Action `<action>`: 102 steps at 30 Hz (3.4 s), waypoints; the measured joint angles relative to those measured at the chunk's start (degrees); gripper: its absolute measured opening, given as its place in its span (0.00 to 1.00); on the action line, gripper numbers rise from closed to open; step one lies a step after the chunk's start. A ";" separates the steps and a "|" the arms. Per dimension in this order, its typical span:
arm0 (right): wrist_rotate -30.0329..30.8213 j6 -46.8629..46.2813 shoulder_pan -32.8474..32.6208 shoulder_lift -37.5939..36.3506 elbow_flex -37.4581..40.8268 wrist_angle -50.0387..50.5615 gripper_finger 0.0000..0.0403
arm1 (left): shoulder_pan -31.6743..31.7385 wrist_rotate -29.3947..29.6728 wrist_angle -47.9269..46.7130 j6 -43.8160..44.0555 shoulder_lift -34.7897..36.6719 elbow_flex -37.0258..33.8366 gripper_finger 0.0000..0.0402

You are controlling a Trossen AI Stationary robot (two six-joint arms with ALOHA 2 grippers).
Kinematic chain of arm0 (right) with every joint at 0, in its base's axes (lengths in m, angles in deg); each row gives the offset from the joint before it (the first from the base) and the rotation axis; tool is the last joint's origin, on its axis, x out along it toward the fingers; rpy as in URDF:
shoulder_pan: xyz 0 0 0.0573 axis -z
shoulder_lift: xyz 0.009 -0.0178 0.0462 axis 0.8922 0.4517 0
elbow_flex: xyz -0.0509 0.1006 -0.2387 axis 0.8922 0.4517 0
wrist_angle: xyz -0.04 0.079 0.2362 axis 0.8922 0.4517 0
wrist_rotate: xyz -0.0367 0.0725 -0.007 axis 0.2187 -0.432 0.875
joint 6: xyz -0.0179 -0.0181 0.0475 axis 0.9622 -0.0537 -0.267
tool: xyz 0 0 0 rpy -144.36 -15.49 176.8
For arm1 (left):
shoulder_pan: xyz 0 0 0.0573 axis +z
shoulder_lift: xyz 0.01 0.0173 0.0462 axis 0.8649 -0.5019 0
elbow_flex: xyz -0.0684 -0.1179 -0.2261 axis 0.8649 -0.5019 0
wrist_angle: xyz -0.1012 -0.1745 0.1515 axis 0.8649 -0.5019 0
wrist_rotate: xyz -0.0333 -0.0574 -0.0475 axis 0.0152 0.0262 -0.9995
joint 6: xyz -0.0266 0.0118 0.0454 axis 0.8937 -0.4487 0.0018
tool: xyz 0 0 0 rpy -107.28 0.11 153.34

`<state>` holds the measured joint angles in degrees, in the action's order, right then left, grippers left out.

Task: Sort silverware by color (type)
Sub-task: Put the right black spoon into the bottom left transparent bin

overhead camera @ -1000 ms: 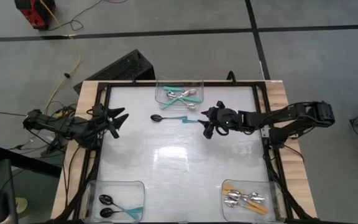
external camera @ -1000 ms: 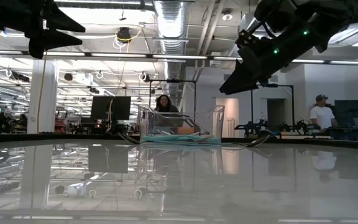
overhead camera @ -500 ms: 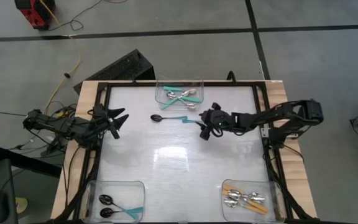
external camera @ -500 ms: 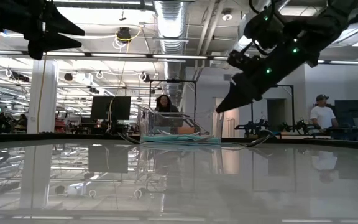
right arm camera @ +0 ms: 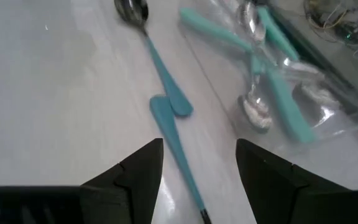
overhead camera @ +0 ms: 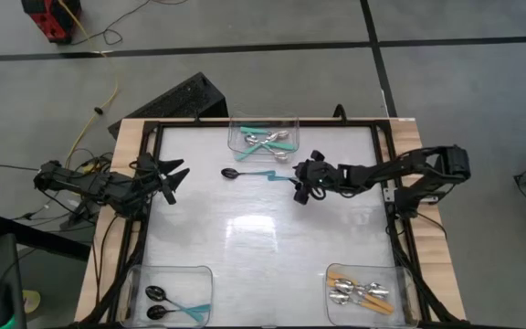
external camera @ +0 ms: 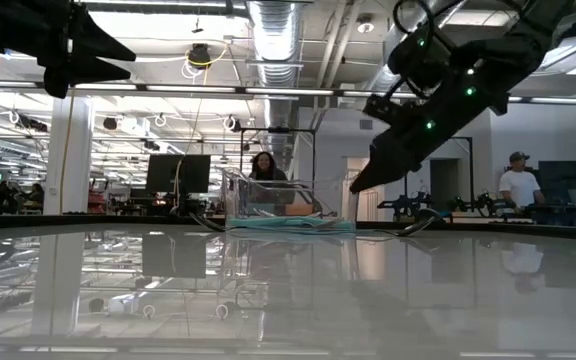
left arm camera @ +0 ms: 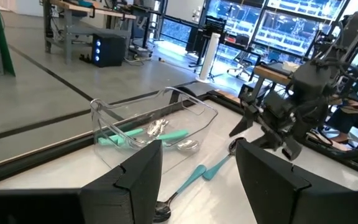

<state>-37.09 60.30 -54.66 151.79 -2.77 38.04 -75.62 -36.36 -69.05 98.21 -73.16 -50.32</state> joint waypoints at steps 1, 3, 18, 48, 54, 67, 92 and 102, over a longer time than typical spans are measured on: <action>-0.03 0.04 0.09 0.52 0.00 0.36 0.57 | 0.00 -0.02 0.01 0.16 0.00 0.00 0.47; -0.02 0.20 0.37 1.53 0.16 0.55 0.57 | 0.00 0.00 -0.13 1.21 0.00 0.00 0.47; -7.07 7.32 2.72 3.29 -0.38 1.01 0.56 | -0.01 -1.75 -0.75 1.56 -0.37 -0.01 0.47; -10.51 13.67 7.49 8.77 -1.61 -1.97 0.55 | 0.00 -1.85 -0.38 0.78 -0.37 0.00 0.47; -11.81 13.70 9.02 8.79 -1.82 -1.34 0.55 | 0.00 -1.84 -0.40 0.54 -0.37 0.00 0.47; -12.12 14.15 10.06 8.79 -1.82 -1.21 0.55 | 0.00 -1.79 -0.73 0.49 -0.37 0.00 0.47; -14.67 13.68 10.30 8.82 -1.84 -1.18 0.55 | -0.01 -1.77 -0.56 -0.58 -0.37 0.00 0.47; -18.44 13.64 10.30 8.82 -1.84 -6.18 0.55 | -0.02 -1.77 -0.34 0.77 -0.37 0.00 0.47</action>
<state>-55.53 73.94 -44.36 160.61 -4.62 31.85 -75.64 -38.13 -69.39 98.98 -73.53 -50.32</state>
